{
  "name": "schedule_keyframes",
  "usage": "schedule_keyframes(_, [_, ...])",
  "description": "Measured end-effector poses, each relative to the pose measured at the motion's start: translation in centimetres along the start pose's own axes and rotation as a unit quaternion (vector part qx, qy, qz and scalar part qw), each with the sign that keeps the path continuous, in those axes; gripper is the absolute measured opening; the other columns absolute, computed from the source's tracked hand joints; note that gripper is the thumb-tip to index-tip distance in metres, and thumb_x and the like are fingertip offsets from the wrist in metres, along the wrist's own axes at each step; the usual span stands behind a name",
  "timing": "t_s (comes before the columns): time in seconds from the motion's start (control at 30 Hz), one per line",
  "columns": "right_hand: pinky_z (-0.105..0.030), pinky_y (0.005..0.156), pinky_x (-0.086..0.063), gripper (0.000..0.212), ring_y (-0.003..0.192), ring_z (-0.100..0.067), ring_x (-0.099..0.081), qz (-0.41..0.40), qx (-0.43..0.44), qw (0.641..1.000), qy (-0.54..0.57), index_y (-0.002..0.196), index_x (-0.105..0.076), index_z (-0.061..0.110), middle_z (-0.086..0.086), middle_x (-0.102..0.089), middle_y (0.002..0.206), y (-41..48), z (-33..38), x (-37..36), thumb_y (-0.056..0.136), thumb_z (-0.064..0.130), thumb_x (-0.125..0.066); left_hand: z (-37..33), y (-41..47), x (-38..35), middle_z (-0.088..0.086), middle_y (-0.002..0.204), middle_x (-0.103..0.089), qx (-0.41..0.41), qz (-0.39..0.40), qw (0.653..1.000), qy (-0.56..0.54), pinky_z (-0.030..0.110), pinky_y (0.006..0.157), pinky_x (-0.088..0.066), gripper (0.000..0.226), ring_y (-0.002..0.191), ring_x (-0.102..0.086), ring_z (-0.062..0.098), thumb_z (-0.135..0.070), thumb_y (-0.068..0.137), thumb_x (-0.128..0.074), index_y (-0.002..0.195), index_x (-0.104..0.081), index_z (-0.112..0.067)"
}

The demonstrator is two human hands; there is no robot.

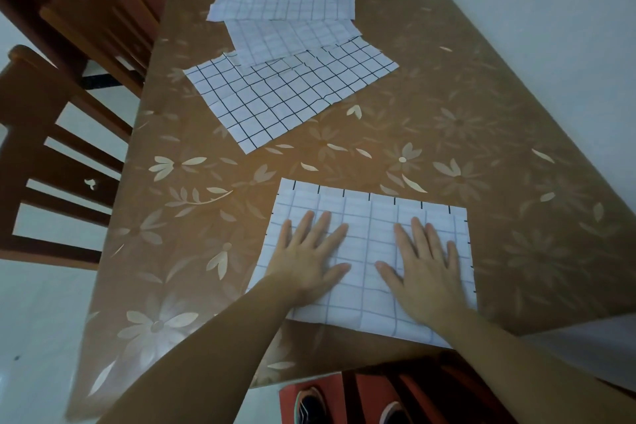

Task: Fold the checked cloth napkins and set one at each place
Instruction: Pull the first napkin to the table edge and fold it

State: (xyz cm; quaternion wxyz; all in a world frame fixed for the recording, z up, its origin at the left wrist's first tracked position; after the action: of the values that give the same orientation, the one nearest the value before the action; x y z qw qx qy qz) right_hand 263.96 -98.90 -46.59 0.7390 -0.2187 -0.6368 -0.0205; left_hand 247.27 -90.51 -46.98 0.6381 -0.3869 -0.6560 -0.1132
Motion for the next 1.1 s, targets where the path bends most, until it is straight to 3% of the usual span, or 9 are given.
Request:
schedule_keyframes(0.17, [-0.051, 0.117, 0.005, 0.076, 0.148, -0.022, 0.015, -0.008, -0.019, 1.000, 0.005, 0.153, 0.007, 0.031, 0.001, 0.016, 0.161, 1.0, -0.7, 0.1, 0.089, 0.070, -0.009, 1.4, 0.0, 0.6, -0.006, 0.162, 0.018, 0.011, -0.018, 1.000, -0.021, 0.051, 0.117, 0.015, 0.066, 0.147, 0.023, 0.021, -0.067, 0.095, -0.017, 0.151, 0.008, -0.045])
schedule_keyframes(0.4, [-0.052, 0.117, 0.003, 0.090, 0.149, -0.020, 0.012, -0.024, -0.011, 1.000, -0.012, 0.154, 0.005, 0.028, 0.002, 0.012, 0.162, 2.4, -1.3, 0.5, 0.077, 0.075, 0.011, 2.9, 2.1, 2.1, -0.006, 0.163, 0.012, 0.015, -0.034, 0.998, -0.057, 0.049, 0.117, 0.015, 0.076, 0.148, 0.019, 0.016, -0.074, 0.089, -0.030, 0.151, 0.003, -0.046])
schedule_keyframes(0.5, [-0.051, 0.117, 0.000, 0.098, 0.149, -0.018, 0.007, -0.044, 0.002, 0.999, -0.019, 0.154, -0.001, 0.026, 0.005, 0.004, 0.163, 3.6, -1.6, 1.5, 0.074, 0.079, 0.013, 3.4, 3.7, 3.3, -0.007, 0.164, 0.007, 0.002, -0.036, 0.998, -0.058, 0.048, 0.118, 0.013, 0.084, 0.149, 0.014, 0.011, -0.079, 0.084, -0.034, 0.152, 0.001, -0.043])
schedule_keyframes(0.67, [-0.050, 0.117, 0.002, 0.101, 0.149, -0.015, 0.008, -0.033, 0.028, 0.999, -0.011, 0.154, 0.005, 0.027, 0.009, 0.007, 0.162, 5.4, -0.5, 1.4, 0.072, 0.085, -0.001, 2.1, 5.8, 3.0, -0.006, 0.164, 0.008, -0.040, -0.011, 0.998, -0.042, 0.051, 0.119, 0.006, 0.105, 0.149, 0.014, 0.014, -0.086, 0.072, -0.046, 0.152, 0.006, -0.042])
schedule_keyframes(0.77, [-0.050, 0.117, 0.001, 0.102, 0.149, -0.015, 0.007, -0.045, 0.024, 0.999, -0.016, 0.154, 0.005, 0.027, 0.009, 0.006, 0.162, 5.7, -0.6, 1.2, 0.071, 0.086, 0.001, 2.3, 6.3, 2.8, -0.005, 0.164, 0.005, -0.032, -0.030, 0.998, -0.034, 0.051, 0.120, 0.005, 0.111, 0.149, 0.012, 0.015, -0.088, 0.068, -0.046, 0.152, 0.008, -0.040])
schedule_keyframes(0.97, [-0.052, 0.116, -0.008, 0.104, 0.149, -0.019, -0.006, -0.076, 0.002, 0.997, -0.007, 0.154, -0.014, 0.022, 0.004, -0.010, 0.162, 6.5, -1.1, 1.6, 0.073, 0.085, 0.000, 2.5, 6.7, 4.5, -0.012, 0.156, -0.022, -0.037, -0.117, 0.991, -0.049, 0.044, 0.116, -0.008, 0.107, 0.143, -0.017, 0.015, -0.086, 0.064, -0.055, 0.151, -0.011, -0.044])
schedule_keyframes(1.1, [-0.055, 0.115, -0.013, 0.100, 0.148, -0.021, -0.013, -0.087, 0.003, 0.996, -0.005, 0.152, -0.022, 0.021, 0.002, -0.018, 0.161, 6.7, -1.1, 1.8, 0.076, 0.084, -0.008, 2.5, 6.7, 4.8, -0.012, 0.153, -0.027, -0.041, -0.131, 0.989, -0.046, 0.042, 0.114, -0.008, 0.101, 0.140, -0.020, 0.016, -0.085, 0.065, -0.055, 0.150, -0.018, -0.044])
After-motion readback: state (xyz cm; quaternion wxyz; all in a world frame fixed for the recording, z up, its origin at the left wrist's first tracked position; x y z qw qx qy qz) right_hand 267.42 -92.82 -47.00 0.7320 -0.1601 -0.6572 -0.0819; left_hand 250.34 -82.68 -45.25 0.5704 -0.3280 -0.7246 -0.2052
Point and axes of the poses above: each hand's wrist, its own y-axis towards the middle knuckle, its own x-axis out of the back of the hand, z = x × y, the point moved 9 cm from there along y, towards the middle knuckle
